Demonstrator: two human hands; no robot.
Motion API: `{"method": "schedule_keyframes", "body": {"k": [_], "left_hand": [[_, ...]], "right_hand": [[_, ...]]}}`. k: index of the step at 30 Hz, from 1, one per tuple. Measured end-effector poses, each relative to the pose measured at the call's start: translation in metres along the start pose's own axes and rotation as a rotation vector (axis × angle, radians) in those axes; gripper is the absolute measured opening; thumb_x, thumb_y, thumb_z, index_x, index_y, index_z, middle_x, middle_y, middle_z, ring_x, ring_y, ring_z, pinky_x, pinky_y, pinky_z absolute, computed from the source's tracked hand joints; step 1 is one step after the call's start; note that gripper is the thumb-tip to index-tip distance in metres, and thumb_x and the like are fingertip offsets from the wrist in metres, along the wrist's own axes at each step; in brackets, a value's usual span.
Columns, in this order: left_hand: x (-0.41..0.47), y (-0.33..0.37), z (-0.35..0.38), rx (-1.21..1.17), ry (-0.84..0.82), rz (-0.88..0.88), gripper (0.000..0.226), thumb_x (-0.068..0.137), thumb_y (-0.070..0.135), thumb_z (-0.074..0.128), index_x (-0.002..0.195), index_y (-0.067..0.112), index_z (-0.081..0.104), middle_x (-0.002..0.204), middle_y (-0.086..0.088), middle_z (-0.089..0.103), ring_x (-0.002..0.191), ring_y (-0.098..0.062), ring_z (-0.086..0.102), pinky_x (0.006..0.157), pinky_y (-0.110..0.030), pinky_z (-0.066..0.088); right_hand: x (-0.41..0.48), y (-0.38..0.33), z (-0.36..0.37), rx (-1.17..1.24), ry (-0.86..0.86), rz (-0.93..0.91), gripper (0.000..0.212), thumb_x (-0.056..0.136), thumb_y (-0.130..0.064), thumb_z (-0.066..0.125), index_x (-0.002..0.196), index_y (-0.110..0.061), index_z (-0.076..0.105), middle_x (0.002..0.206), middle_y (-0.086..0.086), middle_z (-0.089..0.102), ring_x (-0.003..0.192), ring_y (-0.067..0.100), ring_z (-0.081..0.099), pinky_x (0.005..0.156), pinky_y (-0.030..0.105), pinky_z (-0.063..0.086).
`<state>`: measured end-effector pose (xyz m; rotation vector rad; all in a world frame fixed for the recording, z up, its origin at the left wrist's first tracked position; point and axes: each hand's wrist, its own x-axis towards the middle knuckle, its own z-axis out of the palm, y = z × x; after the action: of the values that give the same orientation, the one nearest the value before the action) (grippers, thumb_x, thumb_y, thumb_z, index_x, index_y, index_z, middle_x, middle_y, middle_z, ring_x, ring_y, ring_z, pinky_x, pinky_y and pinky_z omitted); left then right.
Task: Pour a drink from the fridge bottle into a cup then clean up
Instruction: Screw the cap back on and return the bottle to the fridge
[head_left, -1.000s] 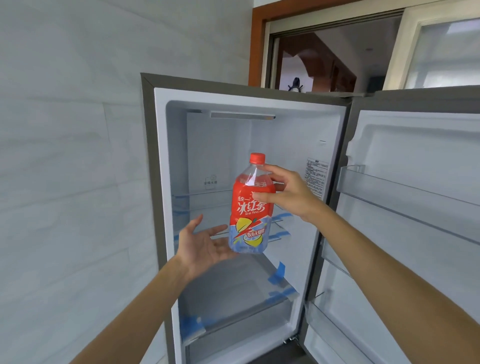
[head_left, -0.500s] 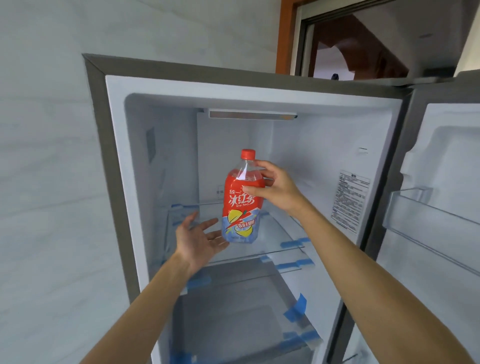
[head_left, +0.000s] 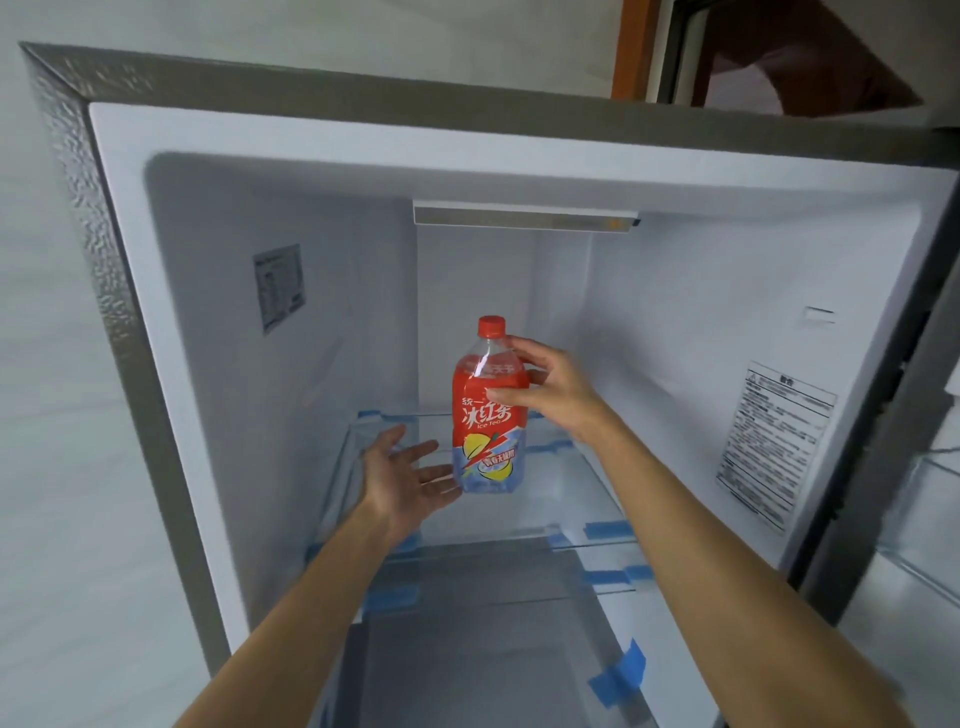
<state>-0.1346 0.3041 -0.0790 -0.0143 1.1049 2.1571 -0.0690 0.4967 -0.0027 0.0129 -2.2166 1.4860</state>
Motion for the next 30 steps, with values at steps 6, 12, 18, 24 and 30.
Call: {"method": "schedule_keyframes", "body": {"k": [6,12,18,24,30], "left_hand": [[0.009,0.0,-0.001,0.002,0.019,0.001,0.062,0.096,0.05,0.043,0.136,0.003,0.048,0.135,-0.031,0.051,0.11,-0.045,0.059,0.079,-0.05,0.052],[0.016,0.004,-0.003,0.051,0.064,0.017,0.061,0.096,0.052,0.043,0.136,0.005,0.049,0.136,-0.029,0.052,0.111,-0.043,0.059,0.08,-0.049,0.052],[0.02,0.002,-0.005,0.076,0.081,0.018,0.06,0.096,0.052,0.045,0.134,0.006,0.051,0.133,-0.028,0.054,0.116,-0.043,0.059,0.089,-0.051,0.052],[0.021,0.002,-0.007,0.068,0.069,0.015,0.057,0.097,0.051,0.044,0.132,0.006,0.052,0.13,-0.029,0.055,0.112,-0.042,0.061,0.084,-0.049,0.054],[0.013,0.002,-0.005,0.249,0.067,0.048,0.052,0.1,0.044,0.042,0.135,0.006,0.05,0.131,-0.025,0.055,0.114,-0.036,0.058,0.098,-0.047,0.047]], "right_hand": [[0.011,0.014,0.0,-0.005,-0.016,-0.007,0.062,0.07,-0.016,0.088,0.123,-0.032,0.06,0.117,-0.011,0.067,0.107,0.012,0.065,0.082,0.03,0.058],[0.014,0.022,0.005,-0.007,-0.015,-0.017,0.057,0.072,-0.014,0.086,0.119,-0.032,0.059,0.113,-0.016,0.066,0.102,0.008,0.065,0.081,0.024,0.057],[0.017,0.032,0.009,0.007,-0.016,-0.009,0.058,0.073,-0.011,0.085,0.122,-0.026,0.059,0.118,-0.006,0.066,0.106,0.013,0.065,0.088,0.033,0.057],[0.021,0.039,0.011,0.021,-0.032,0.03,0.063,0.075,-0.018,0.084,0.131,-0.025,0.056,0.126,-0.002,0.065,0.114,0.021,0.063,0.092,0.04,0.056],[0.016,0.033,0.016,-0.061,-0.046,0.078,0.068,0.08,-0.025,0.08,0.14,-0.026,0.048,0.131,-0.002,0.061,0.118,0.019,0.06,0.096,0.045,0.055]]}}
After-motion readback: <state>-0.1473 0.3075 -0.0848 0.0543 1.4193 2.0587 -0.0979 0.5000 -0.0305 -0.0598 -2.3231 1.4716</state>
